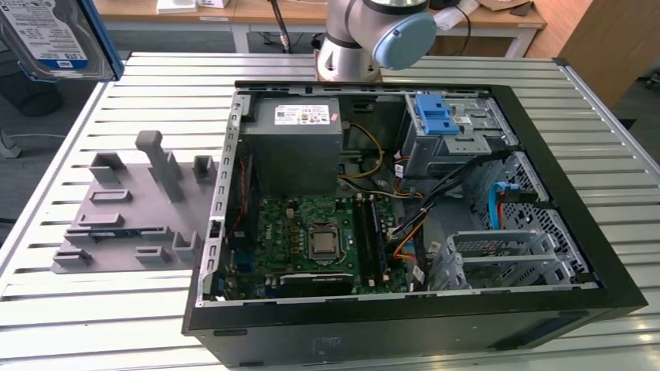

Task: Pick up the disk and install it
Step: 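Pick up the disk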

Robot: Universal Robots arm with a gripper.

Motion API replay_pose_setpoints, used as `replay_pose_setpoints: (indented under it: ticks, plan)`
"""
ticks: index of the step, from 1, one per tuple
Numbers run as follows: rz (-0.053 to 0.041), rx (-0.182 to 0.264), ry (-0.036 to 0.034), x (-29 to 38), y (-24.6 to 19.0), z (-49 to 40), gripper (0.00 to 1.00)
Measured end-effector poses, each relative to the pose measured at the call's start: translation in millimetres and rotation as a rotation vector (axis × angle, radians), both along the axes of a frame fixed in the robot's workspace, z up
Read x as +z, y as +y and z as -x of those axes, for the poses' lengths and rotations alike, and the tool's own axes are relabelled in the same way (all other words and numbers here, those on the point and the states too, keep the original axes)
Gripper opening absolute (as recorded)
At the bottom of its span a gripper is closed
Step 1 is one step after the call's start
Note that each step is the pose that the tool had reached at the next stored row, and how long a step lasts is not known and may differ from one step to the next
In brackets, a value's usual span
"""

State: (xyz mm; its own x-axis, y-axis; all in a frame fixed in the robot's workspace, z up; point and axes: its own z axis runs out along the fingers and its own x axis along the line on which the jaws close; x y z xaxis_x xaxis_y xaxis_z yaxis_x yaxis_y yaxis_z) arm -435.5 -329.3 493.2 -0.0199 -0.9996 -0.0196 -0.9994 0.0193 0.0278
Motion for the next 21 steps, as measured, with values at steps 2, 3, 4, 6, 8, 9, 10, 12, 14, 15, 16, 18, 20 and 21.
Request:
replay_pose_setpoints:
  ticks: [2, 3, 4, 6, 8, 9, 10, 12, 14, 15, 16, 18, 20, 21]
  plan:
    - [0.0, 0.0, -0.0001, 0.0, 0.0, 0.0, 0.37]
    - [0.0, 0.0, 0.0, 0.1, 0.0, 0.0, 0.37]
    - [0.0, 0.0, 0.0, 0.1, 0.0, 0.0, 0.37]
    - [0.0, 0.0, 0.0, 0.1, 0.0, 0.0, 0.37]
    - [0.0, 0.0, 0.0, 0.1, 0.0, 0.0, 0.37]
    - [0.0, 0.0, 0.0, 0.1, 0.0, 0.0, 0.37]
    - [0.0, 0.0, 0.0, 0.1, 0.0, 0.0, 0.37]
    - [0.0001, 0.0, 0.0, 0.2, 0.0, 0.0, 0.37]
    - [0.0, 0.0, -0.0001, 0.2, 0.0, 0.0, 0.37]
    - [0.0, 0.0, -0.0001, 0.2, 0.0, 0.0, 0.37]
    - [0.0001, 0.0, 0.0, 0.2, 0.0, 0.0, 0.37]
    - [0.0, 0.0, 0.0, 0.2, 0.0, 0.0, 0.37]
    - [0.0, 0.0, 0.0, 0.3, 0.0, 0.0, 0.37]
    - [0.0, 0.0, 0.0, 0.3, 0.0, 0.0, 0.37]
